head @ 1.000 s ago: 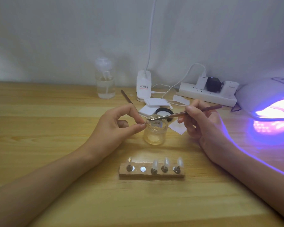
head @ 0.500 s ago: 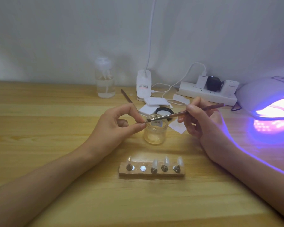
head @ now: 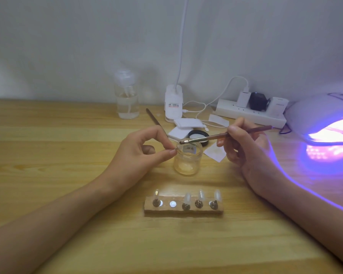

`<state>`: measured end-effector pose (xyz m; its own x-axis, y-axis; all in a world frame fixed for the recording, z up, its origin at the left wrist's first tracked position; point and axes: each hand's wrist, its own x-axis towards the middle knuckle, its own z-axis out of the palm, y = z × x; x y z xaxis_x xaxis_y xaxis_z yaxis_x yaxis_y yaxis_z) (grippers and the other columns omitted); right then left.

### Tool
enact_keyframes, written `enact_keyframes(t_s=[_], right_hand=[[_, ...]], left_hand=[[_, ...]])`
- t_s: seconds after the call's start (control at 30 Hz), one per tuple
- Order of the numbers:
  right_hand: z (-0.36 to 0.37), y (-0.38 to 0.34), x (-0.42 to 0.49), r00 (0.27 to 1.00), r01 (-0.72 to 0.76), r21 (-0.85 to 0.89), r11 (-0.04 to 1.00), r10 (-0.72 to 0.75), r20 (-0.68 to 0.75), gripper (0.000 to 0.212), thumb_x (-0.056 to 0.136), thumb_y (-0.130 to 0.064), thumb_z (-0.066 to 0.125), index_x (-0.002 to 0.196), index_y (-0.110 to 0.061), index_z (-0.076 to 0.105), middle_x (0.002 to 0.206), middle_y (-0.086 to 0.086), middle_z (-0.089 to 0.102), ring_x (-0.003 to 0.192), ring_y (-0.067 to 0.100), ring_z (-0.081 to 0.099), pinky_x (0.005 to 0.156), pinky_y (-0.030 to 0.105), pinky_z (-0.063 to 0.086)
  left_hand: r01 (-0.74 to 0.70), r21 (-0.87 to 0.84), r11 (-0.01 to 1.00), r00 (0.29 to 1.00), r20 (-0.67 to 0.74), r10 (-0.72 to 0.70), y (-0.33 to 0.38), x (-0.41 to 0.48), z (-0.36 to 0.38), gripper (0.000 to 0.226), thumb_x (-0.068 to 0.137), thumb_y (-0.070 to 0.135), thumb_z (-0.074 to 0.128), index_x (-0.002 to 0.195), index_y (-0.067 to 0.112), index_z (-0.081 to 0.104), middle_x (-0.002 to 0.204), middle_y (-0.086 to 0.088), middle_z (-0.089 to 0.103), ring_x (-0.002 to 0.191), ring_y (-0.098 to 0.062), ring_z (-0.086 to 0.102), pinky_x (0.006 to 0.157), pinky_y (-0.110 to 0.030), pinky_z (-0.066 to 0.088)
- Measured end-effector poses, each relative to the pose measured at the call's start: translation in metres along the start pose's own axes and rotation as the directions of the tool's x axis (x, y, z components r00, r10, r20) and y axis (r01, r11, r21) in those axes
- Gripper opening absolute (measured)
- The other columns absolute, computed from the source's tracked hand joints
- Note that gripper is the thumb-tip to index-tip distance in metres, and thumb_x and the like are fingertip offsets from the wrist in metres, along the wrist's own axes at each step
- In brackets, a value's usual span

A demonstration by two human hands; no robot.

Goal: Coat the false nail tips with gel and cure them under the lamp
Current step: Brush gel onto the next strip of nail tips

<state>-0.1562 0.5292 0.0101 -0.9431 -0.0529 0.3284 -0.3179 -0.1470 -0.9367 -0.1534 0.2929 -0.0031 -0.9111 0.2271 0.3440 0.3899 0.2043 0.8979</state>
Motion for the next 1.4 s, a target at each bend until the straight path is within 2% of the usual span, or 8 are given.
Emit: enact_keyframes(t_s=[0.2,0.57,0.7,0.87,1.0,1.1,1.27,1.4], right_hand=[[-0.0010,0.0016,0.0017,0.997,-0.045,-0.010,0.999,0.044,-0.064,0.026,0.091,-0.022,0.058,0.067,-0.023,0.048,0.065,0.004,0.064,0.047,0.009,0.037,0.045,0.021,0.020],[-0.0001,0.0018,0.0006,1.000,0.022,-0.007,1.000,-0.022,0.018,0.022,0.091,-0.023,0.056,0.070,-0.020,0.048,0.067,0.005,0.065,0.047,0.009,0.039,0.044,0.017,0.025],[-0.0013,0.0031,0.0011,0.999,-0.033,-0.009,0.999,0.032,-0.040,0.026,0.095,-0.018,0.057,0.070,-0.020,0.047,0.065,0.004,0.064,0.047,0.008,0.038,0.044,0.017,0.022],[-0.0002,0.0022,0.0013,1.000,-0.003,-0.015,1.000,0.003,0.011,0.021,0.089,-0.024,0.057,0.070,-0.019,0.048,0.066,0.004,0.064,0.047,0.010,0.038,0.043,0.017,0.026],[-0.0020,0.0022,0.0018,0.999,-0.039,0.001,0.999,0.039,-0.036,0.020,0.086,-0.026,0.057,0.069,-0.022,0.048,0.065,0.003,0.064,0.047,0.010,0.036,0.044,0.020,0.019],[0.0001,0.0010,0.0002,1.000,0.019,-0.009,1.000,-0.019,0.019,0.023,0.090,-0.023,0.056,0.068,-0.023,0.050,0.066,0.004,0.064,0.048,0.010,0.039,0.044,0.016,0.026],[-0.0013,0.0018,0.0010,0.999,-0.006,-0.013,1.000,0.006,-0.040,0.029,0.095,-0.017,0.055,0.067,-0.022,0.049,0.064,0.002,0.064,0.046,0.008,0.036,0.043,0.017,0.026],[0.0002,0.0018,0.0009,1.000,0.005,-0.025,1.000,-0.005,0.011,0.021,0.089,-0.024,0.057,0.070,-0.020,0.049,0.066,0.004,0.065,0.048,0.010,0.038,0.043,0.017,0.027]], left_hand=[[-0.004,0.001,1.000,1.000,-0.001,0.004,-0.0002,-0.0004,0.0001,0.027,0.072,0.040,0.076,0.083,0.018,0.065,0.088,-0.039,0.056,0.054,-0.025,0.031,0.049,-0.024,0.027],[0.001,-0.006,1.000,1.000,0.002,-0.001,-0.0005,0.0000,0.0002,0.032,0.070,0.044,0.076,0.083,0.017,0.065,0.087,-0.039,0.056,0.054,-0.025,0.030,0.049,-0.025,0.027],[0.001,0.006,1.000,1.000,0.000,-0.001,-0.0005,-0.0006,0.0000,0.031,0.070,0.044,0.077,0.082,0.017,0.065,0.088,-0.037,0.056,0.054,-0.022,0.031,0.050,-0.025,0.029],[0.003,0.011,1.000,1.000,0.000,-0.003,-0.0005,-0.0007,-0.0001,0.021,0.074,0.033,0.078,0.080,0.018,0.066,0.091,-0.027,0.061,0.053,-0.017,0.035,0.050,-0.023,0.031],[-0.005,0.005,1.000,1.000,0.008,0.005,0.0002,-0.0013,-0.0006,0.017,0.078,0.025,0.080,0.079,0.016,0.066,0.093,-0.016,0.065,0.053,-0.016,0.035,0.049,-0.019,0.032],[-0.004,0.007,1.000,1.000,0.003,0.004,0.0011,-0.0020,-0.0001,0.016,0.080,0.021,0.081,0.079,0.015,0.065,0.093,-0.010,0.066,0.054,-0.016,0.035,0.052,-0.023,0.033],[0.005,0.006,1.000,1.000,-0.004,-0.005,0.0034,-0.0032,0.0009,0.015,0.079,0.020,0.080,0.078,0.015,0.066,0.091,0.000,0.068,0.055,-0.014,0.039,0.056,-0.024,0.037],[0.010,0.007,1.000,1.000,0.001,-0.010,0.0034,-0.0032,0.0005,0.015,0.079,0.021,0.080,0.079,0.016,0.066,0.092,0.003,0.069,0.053,-0.011,0.039,0.054,-0.021,0.037]])
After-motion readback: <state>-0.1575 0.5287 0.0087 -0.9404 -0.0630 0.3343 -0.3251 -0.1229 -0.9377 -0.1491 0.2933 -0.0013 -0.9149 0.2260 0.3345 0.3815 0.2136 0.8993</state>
